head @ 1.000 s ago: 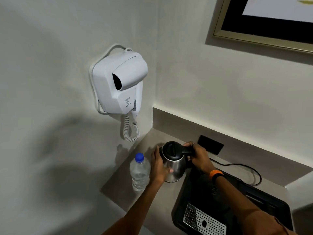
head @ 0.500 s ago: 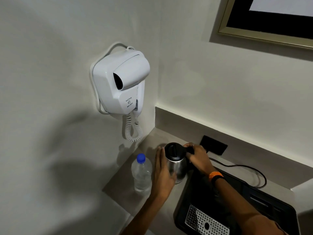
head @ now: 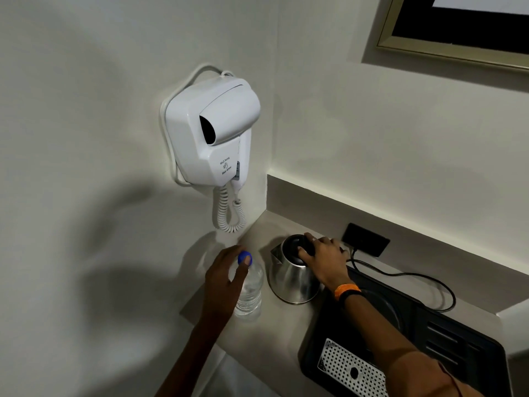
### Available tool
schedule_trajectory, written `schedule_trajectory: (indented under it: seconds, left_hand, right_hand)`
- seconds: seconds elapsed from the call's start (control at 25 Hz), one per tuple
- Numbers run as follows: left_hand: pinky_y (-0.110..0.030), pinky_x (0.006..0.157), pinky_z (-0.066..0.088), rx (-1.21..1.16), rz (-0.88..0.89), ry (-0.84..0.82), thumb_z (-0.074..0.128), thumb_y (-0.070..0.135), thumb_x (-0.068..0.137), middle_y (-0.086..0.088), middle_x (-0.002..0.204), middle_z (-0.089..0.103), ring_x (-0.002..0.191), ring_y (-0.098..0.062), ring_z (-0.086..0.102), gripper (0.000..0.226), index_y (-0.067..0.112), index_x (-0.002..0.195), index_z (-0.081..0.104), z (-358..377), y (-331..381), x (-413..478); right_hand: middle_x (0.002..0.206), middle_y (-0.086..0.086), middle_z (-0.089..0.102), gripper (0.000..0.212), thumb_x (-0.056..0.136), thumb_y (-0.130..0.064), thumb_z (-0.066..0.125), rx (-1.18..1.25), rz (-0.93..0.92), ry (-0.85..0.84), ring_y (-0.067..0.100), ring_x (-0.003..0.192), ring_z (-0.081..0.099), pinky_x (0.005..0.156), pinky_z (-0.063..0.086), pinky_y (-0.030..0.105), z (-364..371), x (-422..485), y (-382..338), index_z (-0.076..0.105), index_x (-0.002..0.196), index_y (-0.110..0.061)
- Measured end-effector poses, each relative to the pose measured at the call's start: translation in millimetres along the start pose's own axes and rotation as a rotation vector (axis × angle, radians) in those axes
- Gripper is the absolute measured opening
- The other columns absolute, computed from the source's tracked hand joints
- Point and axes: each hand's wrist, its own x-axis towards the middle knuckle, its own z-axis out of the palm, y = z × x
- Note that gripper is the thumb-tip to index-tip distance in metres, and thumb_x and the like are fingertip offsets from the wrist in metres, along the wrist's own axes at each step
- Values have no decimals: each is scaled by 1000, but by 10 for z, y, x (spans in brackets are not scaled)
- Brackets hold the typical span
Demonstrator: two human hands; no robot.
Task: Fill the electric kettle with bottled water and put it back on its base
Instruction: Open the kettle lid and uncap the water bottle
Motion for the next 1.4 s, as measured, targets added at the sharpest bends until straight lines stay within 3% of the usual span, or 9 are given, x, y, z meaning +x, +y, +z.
schedule_trajectory:
  seconds: [0.2, 0.4, 0.48, 0.6, 0.68, 0.84, 0.96, 1.16, 1.4]
  left_hand:
    - [-3, 93, 42, -103, 31, 2, 63, 30, 93, 20, 110, 69, 108, 6, 62, 25, 41, 115, 65, 85, -47, -49]
    - [-3, 95, 40, -39, 72, 55, 63, 29, 95, 29, 115, 61, 110, 9, 58, 28, 41, 120, 62, 146, -92, -40]
    - [-1, 95, 38, -8, 93, 82, 65, 27, 97, 29, 113, 59, 110, 12, 56, 28, 40, 121, 61, 183, -100, -60]
    - [1, 92, 39, 22, 122, 145, 65, 40, 95, 24, 117, 51, 110, 16, 53, 27, 34, 122, 65, 227, -120, -54]
    - [-4, 90, 45, -22, 94, 171, 68, 36, 92, 15, 118, 50, 109, 7, 56, 31, 26, 121, 69, 242, -134, -1]
    - [-7, 90, 43, -84, 116, 162, 49, 20, 103, 1, 108, 57, 100, 0, 59, 20, 26, 109, 67, 289, -90, 27]
    - [-14, 89, 43, -170, 91, 131, 41, 30, 101, 4, 101, 53, 96, -2, 56, 21, 20, 101, 59, 342, -69, 8]
    - [-4, 79, 46, -81, -24, 128, 90, 41, 66, 10, 96, 49, 87, 1, 55, 60, 19, 102, 47, 415, -111, 30]
    - [-13, 79, 48, 41, -10, 236, 96, 28, 59, 0, 102, 51, 83, -5, 53, 58, 25, 97, 52, 459, -410, -8]
  right_hand:
    - [140, 12, 57, 58, 101, -50, 39, -40, -23, -53, 34, 134, 42, 107, 32, 63, -30, -6, -27, 34, 154, -26]
    - [116, 14, 71, 42, 105, -42, 36, 210, -56, -32, 36, 117, 60, 105, 42, 60, -159, 34, 60, 53, 138, -22]
    - [122, 12, 71, 39, 106, -36, 37, 411, -16, -47, 32, 117, 63, 107, 44, 56, -208, 46, 143, 61, 132, -22]
    - [120, 1, 75, 32, 104, -25, 43, 785, 48, -70, 20, 112, 69, 92, 53, 31, -277, 13, 266, 74, 111, -31]
    - [106, -2, 79, 34, 104, -24, 44, 917, 66, -85, 20, 104, 73, 85, 51, 27, -307, 2, 318, 77, 98, -31]
    - [118, 14, 76, 30, 105, -19, 45, 1067, 69, -66, 27, 111, 71, 94, 51, 33, -271, 38, 384, 76, 110, -18]
    - [113, 4, 77, 30, 105, -18, 46, 1084, 49, -54, 19, 108, 73, 88, 55, 23, -266, 49, 396, 75, 111, -21]
    - [103, -6, 80, 28, 105, -19, 47, 1092, 35, -40, 10, 99, 75, 76, 57, 12, -276, 36, 405, 73, 115, -21]
    - [110, -8, 76, 29, 105, -23, 47, 1052, 10, -31, 9, 106, 71, 86, 51, 18, -191, 104, 472, 70, 123, -21]
